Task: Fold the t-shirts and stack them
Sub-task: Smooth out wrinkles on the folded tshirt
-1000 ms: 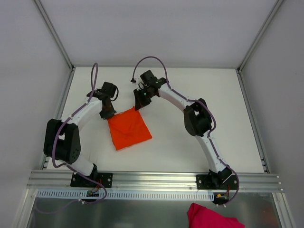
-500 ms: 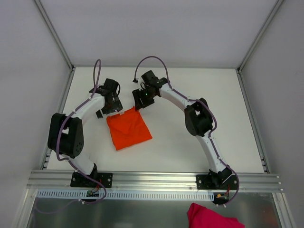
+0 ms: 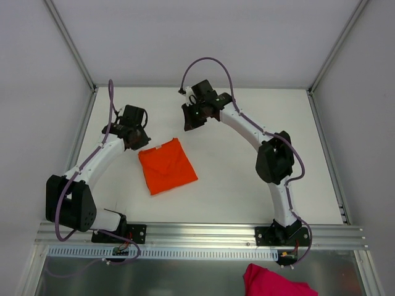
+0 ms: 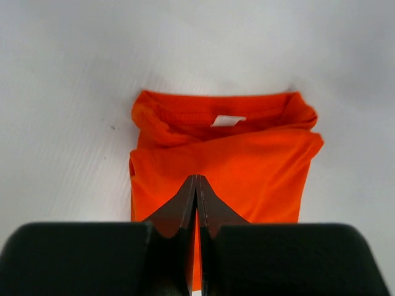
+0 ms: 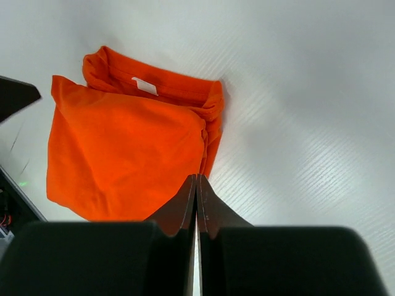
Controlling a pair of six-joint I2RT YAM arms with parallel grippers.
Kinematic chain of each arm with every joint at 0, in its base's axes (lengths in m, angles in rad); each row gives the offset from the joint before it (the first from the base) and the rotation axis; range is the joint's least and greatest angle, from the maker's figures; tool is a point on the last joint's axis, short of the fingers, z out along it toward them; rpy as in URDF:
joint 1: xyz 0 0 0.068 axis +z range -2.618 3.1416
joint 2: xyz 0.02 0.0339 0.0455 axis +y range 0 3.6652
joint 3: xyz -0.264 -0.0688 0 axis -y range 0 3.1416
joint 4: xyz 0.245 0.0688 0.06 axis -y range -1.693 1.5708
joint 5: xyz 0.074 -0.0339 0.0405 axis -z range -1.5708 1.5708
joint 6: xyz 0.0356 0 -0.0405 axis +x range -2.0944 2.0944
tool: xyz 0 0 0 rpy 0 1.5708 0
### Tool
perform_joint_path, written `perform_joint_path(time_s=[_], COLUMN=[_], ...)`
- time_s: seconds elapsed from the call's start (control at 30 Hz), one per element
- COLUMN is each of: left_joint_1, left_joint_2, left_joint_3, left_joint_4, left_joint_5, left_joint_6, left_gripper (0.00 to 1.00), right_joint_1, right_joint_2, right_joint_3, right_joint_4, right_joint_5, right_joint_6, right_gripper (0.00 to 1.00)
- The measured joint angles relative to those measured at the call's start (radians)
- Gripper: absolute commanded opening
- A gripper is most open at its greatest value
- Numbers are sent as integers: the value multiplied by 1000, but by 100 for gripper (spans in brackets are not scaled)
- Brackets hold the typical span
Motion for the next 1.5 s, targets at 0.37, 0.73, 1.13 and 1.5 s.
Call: perform_joint_path(time_s=[0.37,0.73,1.13,1.5], left_joint_1=[0,0,0,0], left_joint_2=[-18,109,184,47], left_joint_3=[-247,-222,-150,-105], left_joint_4=[29,41,27,10], left_joint_5=[115,116,111,124], left_joint_6=[-60,-66,-53,-31], left_gripper=[0,0,0,0], right_joint_1=[6,42,48,64], right_joint_2=[81,182,148,90], right_joint_3=[0,-132,-235,-235], right_joint_4=[58,94,174,122], right_joint_5=[-134,-211,-226,-131], right_joint_6=[89,101,100,79], right_gripper=[1,1,1,1])
